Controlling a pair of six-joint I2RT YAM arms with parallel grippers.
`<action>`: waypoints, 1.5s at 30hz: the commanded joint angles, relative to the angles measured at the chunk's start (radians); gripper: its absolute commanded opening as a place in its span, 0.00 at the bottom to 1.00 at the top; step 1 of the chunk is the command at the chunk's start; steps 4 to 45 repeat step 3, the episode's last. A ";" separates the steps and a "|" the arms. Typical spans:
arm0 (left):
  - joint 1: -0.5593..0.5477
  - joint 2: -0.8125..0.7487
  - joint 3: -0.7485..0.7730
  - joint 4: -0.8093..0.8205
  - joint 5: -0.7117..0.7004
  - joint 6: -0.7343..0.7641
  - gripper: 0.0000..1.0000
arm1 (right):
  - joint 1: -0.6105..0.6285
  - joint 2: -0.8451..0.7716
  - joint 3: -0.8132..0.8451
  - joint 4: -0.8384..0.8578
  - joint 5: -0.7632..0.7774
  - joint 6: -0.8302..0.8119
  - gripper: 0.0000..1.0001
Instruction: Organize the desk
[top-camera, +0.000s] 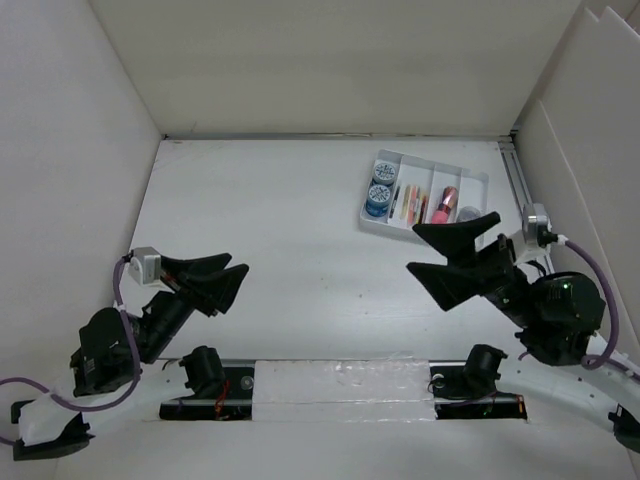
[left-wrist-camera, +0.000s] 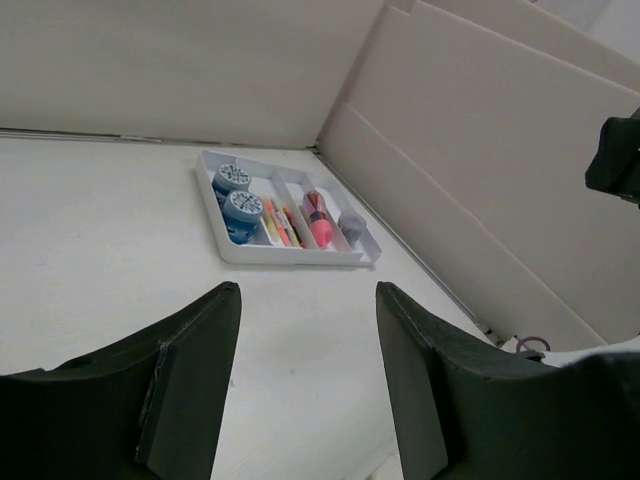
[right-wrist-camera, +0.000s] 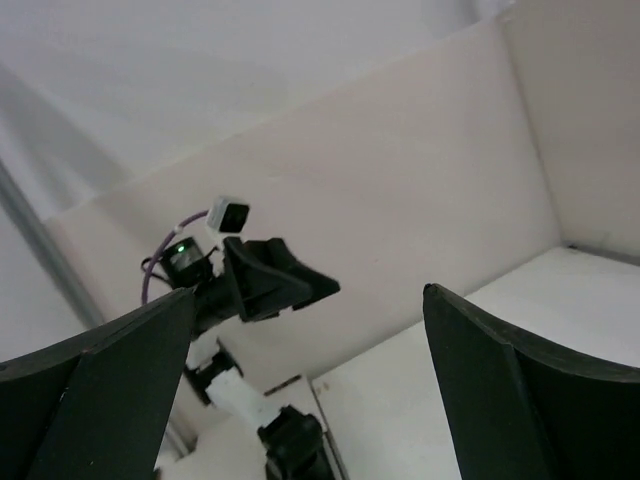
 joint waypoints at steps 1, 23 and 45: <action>0.001 0.018 0.009 0.043 0.020 0.005 0.52 | 0.005 0.004 -0.048 -0.033 0.174 -0.021 1.00; 0.001 0.040 0.015 0.042 0.034 0.007 0.54 | 0.005 0.032 -0.043 -0.033 0.179 -0.015 1.00; 0.001 0.040 0.015 0.042 0.034 0.007 0.54 | 0.005 0.032 -0.043 -0.033 0.179 -0.015 1.00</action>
